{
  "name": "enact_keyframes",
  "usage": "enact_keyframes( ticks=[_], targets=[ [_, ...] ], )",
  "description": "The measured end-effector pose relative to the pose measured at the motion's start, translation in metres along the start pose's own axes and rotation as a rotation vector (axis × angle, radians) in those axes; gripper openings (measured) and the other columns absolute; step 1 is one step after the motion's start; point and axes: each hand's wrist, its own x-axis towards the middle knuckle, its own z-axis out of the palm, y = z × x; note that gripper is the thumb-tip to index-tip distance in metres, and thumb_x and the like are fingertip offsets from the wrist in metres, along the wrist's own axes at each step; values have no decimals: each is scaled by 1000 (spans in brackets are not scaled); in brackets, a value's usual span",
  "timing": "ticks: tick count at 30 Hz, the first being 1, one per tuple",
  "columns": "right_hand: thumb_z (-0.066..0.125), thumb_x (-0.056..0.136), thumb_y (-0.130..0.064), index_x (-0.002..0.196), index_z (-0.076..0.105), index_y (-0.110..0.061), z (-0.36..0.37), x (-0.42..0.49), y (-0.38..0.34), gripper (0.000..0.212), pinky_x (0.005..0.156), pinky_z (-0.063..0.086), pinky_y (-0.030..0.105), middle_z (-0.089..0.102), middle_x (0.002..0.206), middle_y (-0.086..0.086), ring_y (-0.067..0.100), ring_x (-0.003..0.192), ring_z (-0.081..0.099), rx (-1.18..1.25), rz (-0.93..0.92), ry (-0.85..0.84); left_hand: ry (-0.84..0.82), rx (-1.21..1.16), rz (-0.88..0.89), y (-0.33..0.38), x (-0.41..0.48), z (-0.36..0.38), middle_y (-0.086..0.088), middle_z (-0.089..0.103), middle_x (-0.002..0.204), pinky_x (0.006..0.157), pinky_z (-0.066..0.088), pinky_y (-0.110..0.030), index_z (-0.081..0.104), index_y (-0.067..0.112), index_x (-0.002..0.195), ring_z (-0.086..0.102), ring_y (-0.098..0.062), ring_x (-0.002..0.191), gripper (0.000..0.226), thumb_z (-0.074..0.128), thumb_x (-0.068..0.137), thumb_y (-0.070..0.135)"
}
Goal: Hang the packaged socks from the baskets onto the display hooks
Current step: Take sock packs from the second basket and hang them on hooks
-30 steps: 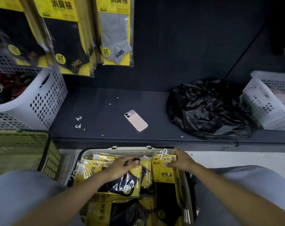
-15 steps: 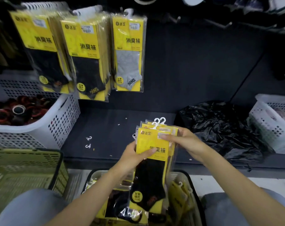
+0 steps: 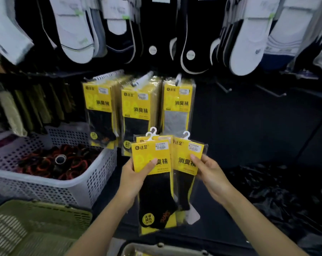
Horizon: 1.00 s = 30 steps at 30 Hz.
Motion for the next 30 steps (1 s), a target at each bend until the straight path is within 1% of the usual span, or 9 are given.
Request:
enact_keyframes(
  ticks=[3,5,8,10,14,21,24,27,30],
  targets=[
    [54,92,-26,115,62,-24,1,15,-15,24,78,55,22,73,106,-2,11,98,69,-32,-86,67,79,8,47,21,19,-16,24,72,83,57,49,-5,65,31,92,67,8,78,19,74,76,31],
    [55,92,-25,112,63,-25,3,26,-28,21,69,55,16,74,103,-4,9,94,70,-22,-140,105,124,-12,92,38,30,-24,24,72,84,57,49,-5,66,31,92,67,7,78,22,73,72,37],
    [55,93,-24,109,64,-24,9,47,-51,18,63,54,13,75,99,-5,6,90,71,0,-198,174,170,-21,161,64,45,-31,24,72,83,57,48,-4,68,28,94,67,8,77,29,72,69,42],
    [55,94,-24,108,65,-22,15,64,-67,17,64,54,14,74,99,-3,6,87,71,18,-217,223,189,-30,184,78,54,-33,24,72,83,61,48,-8,68,26,94,67,9,77,29,72,70,42],
    [55,95,-23,107,64,-22,26,91,-89,15,81,54,23,73,103,-1,10,95,69,3,-279,233,216,-32,211,93,68,-36,21,73,85,66,46,-14,68,27,94,67,6,78,37,72,63,48],
    [56,94,-20,98,64,-23,34,123,-86,10,61,54,14,72,93,-4,4,80,70,-11,-262,228,216,-23,212,96,79,-40,21,72,83,64,43,-14,67,31,93,66,9,74,27,74,71,44],
    [61,91,-28,97,64,-15,31,141,-80,15,69,48,17,67,92,-3,7,83,63,-105,-220,341,214,-21,204,94,80,-38,18,72,83,63,42,-11,65,32,93,65,11,73,21,74,75,38],
    [66,87,-33,89,63,-14,28,154,-73,19,63,40,14,61,83,-7,1,77,54,-155,-194,444,205,-14,193,91,80,-35,18,71,84,63,42,-11,65,33,92,65,10,74,18,74,77,36],
    [70,83,-33,95,63,-12,22,158,-65,25,67,44,18,63,85,-5,6,80,58,-176,-173,506,212,-2,185,89,79,-33,20,69,80,58,42,-9,63,35,88,63,11,71,15,74,78,36]
  ],
)
